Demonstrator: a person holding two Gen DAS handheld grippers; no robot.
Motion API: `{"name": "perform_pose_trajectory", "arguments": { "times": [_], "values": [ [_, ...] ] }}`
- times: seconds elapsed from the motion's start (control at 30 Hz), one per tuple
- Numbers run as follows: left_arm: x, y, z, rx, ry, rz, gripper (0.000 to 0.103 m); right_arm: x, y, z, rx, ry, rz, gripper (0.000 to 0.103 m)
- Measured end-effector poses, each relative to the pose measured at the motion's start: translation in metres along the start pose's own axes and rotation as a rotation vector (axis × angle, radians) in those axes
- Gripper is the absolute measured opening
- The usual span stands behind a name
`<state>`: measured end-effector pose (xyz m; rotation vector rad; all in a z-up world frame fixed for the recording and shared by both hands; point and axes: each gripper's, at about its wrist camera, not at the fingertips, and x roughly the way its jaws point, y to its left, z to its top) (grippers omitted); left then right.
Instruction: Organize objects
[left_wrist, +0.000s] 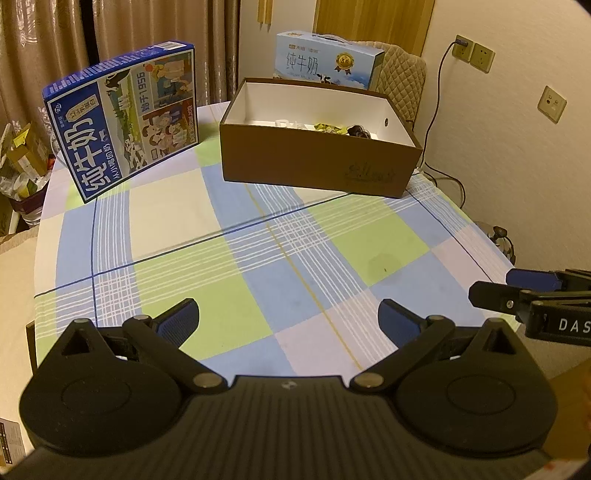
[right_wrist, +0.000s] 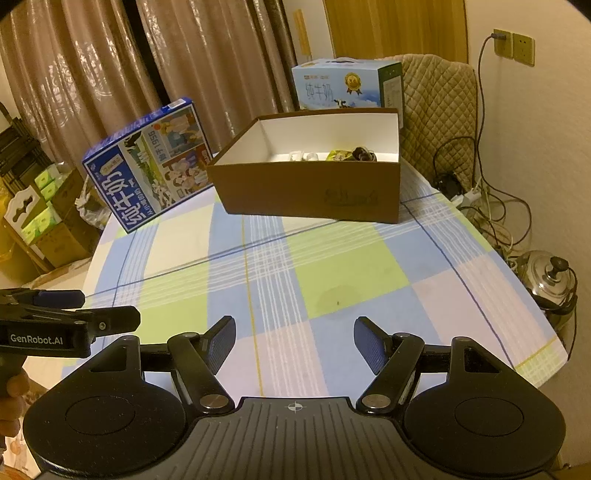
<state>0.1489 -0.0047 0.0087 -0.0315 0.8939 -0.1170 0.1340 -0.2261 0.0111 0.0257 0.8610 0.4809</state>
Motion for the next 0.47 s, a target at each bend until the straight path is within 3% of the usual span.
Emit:
{"name": "perform_pose_trajectory", "arguments": {
  "times": [0.47],
  "values": [
    [0.0101, -0.0017, 0.0079, 0.0, 0.0, 0.009, 0.102, 0.0088, -0.0043, 0.0073, 0.001, 0.007, 0.003, 0.068]
  ]
}}
